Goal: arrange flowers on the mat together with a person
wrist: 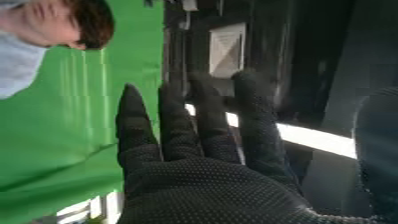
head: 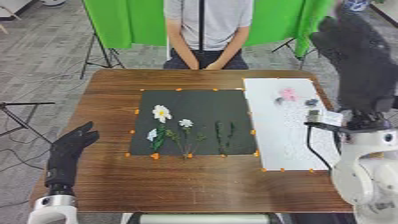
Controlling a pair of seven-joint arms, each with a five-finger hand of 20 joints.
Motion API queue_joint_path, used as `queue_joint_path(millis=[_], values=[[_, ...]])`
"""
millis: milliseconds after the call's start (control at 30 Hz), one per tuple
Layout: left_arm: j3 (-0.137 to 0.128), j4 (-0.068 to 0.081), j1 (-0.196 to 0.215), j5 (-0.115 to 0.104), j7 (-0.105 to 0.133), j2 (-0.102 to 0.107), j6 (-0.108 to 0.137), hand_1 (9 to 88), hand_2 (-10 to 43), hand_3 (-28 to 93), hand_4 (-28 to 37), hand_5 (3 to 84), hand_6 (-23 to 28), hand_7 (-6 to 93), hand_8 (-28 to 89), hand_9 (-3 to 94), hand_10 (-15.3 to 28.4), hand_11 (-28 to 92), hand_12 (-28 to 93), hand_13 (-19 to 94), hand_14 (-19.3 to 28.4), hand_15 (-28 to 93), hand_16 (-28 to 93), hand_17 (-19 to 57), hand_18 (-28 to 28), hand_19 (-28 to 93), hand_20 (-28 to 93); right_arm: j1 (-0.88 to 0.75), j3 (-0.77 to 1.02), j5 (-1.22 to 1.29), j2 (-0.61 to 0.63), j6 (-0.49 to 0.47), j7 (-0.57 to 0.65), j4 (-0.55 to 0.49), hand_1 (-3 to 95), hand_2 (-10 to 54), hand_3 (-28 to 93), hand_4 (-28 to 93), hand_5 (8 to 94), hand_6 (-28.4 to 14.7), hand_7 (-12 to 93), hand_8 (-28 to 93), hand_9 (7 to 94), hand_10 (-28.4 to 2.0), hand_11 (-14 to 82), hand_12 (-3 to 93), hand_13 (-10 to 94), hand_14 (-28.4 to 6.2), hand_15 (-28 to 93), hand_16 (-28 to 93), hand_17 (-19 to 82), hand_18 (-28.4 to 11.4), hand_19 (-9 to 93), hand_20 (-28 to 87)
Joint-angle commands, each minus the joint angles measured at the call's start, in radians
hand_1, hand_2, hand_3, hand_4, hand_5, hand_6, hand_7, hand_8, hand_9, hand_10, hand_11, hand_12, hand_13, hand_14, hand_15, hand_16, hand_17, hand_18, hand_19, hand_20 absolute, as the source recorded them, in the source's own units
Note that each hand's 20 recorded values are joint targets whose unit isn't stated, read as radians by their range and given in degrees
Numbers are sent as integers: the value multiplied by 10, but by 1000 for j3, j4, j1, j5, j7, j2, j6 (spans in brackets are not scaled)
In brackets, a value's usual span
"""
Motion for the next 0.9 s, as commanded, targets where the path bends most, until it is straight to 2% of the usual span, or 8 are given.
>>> queue_joint_path(millis=[33, 133, 333, 633, 767, 900], values=[[-5, -6, 24, 0, 1, -18, -13, 262, -3, 696, -267, 503, 57, 104, -64, 506, 148, 191, 120, 429, 170, 130, -11, 131, 110, 48, 204, -410, 96, 280, -217, 53, -63, 7, 33, 42, 755, -186, 384, 2, 74, -79, 374, -132, 33, 82, 273, -113, 68, 83, 180, -143, 9, 254], [-5, -7, 28, 0, 1, -19, -14, 262, -4, 695, -267, 503, 55, 104, -64, 507, 149, 190, 120, 428, 170, 130, -11, 131, 110, 48, 205, -451, 81, 343, -229, 92, -76, 7, 15, 45, 760, -191, 382, 5, 75, -80, 376, -132, 34, 81, 273, -111, 72, 76, 179, -142, 9, 251], [-7, -9, 31, 1, 3, -19, -15, 262, -4, 695, -267, 502, 55, 105, -64, 507, 149, 190, 120, 428, 170, 130, -11, 132, 110, 47, 204, -483, 85, 321, -230, 98, -88, 8, 8, 50, 764, -200, 378, 1, 77, -82, 384, -135, 36, 80, 277, -104, 83, 61, 175, -131, 8, 243], [-12, -13, 38, 1, -1, -21, -11, 262, -5, 696, -268, 502, 56, 104, -64, 507, 149, 189, 120, 428, 171, 129, -11, 132, 110, 46, 205, -518, 97, 327, -241, 69, -103, 9, 6, 52, 772, -201, 379, -3, 81, -84, 389, -135, 37, 81, 282, -105, 93, 53, 175, -125, 9, 241], [-16, -3, 25, 0, -6, -7, -24, 261, -5, 696, -269, 503, 55, 106, -65, 507, 148, 190, 120, 429, 171, 130, -11, 132, 110, 47, 205, -534, 96, 343, -247, 54, -129, 14, 8, 54, 771, -202, 382, -5, 84, -85, 390, -135, 38, 81, 288, -107, 99, 53, 177, -126, 10, 241], [-16, -3, 21, -4, 7, -7, -14, 261, -5, 697, -270, 503, 56, 105, -65, 507, 148, 190, 120, 429, 170, 130, -11, 132, 110, 47, 206, -542, 107, 335, -237, 23, -148, 22, 7, 54, 772, -202, 386, -7, 86, -85, 394, -135, 39, 82, 292, -108, 102, 53, 179, -127, 11, 242]])
